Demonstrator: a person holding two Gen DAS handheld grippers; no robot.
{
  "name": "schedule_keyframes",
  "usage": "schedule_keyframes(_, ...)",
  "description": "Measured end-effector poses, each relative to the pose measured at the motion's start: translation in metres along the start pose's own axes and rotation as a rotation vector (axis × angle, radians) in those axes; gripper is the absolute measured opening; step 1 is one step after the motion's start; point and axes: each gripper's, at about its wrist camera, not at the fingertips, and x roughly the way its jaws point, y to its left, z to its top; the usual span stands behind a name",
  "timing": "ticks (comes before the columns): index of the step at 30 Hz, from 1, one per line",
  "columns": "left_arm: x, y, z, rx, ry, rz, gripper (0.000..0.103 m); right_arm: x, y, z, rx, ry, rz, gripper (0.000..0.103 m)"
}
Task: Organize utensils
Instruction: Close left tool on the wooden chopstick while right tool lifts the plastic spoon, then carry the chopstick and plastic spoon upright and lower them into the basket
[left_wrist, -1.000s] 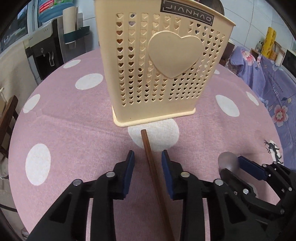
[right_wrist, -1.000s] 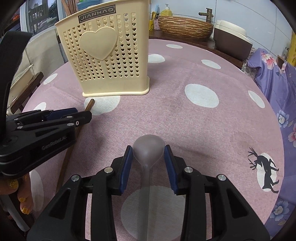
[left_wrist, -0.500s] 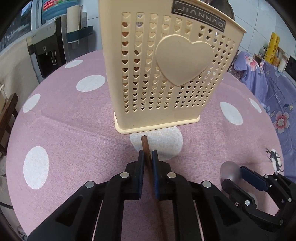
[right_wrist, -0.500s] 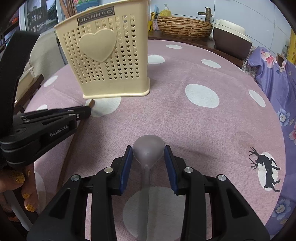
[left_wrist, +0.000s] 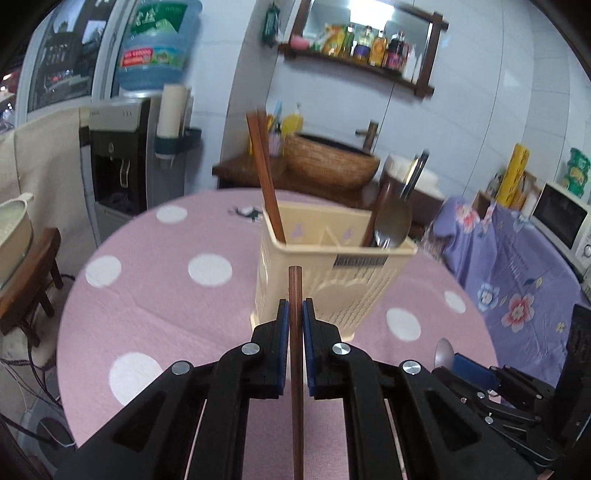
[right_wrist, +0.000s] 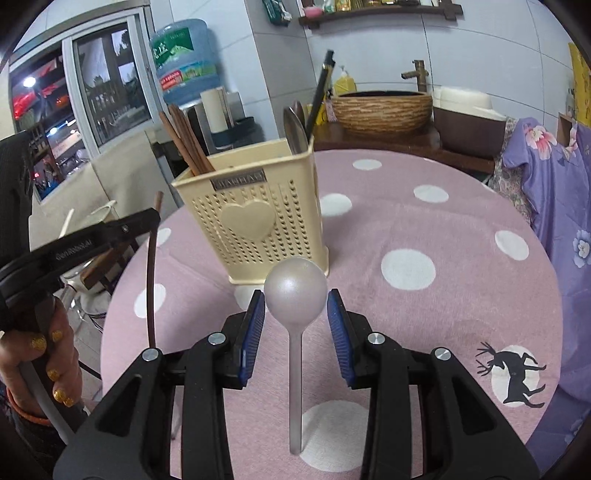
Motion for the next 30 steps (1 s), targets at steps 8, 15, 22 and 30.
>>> schedule_keyframes(8, -0.012, 0.004, 0.002, -0.005, -0.044, 0.007, 0.008, 0.003, 0.004, -0.001, -0.029, 0.001, -0.017, 0.015)
schedule_keyframes(15, -0.021, 0.014, 0.001, -0.027, -0.057, 0.003, 0.008, 0.039, 0.016, -0.013, -0.084, 0.092, 0.018, 0.038)
schedule_keyframes(22, -0.041, 0.027, -0.001, -0.049, -0.086, -0.001, 0.008, 0.099, 0.067, -0.034, -0.31, 0.264, 0.117, 0.038)
schedule_keyframes(30, -0.054, 0.031, -0.003, -0.056, -0.101, -0.009, 0.008, 0.142, 0.094, -0.027, -0.427, 0.332, 0.11, 0.039)
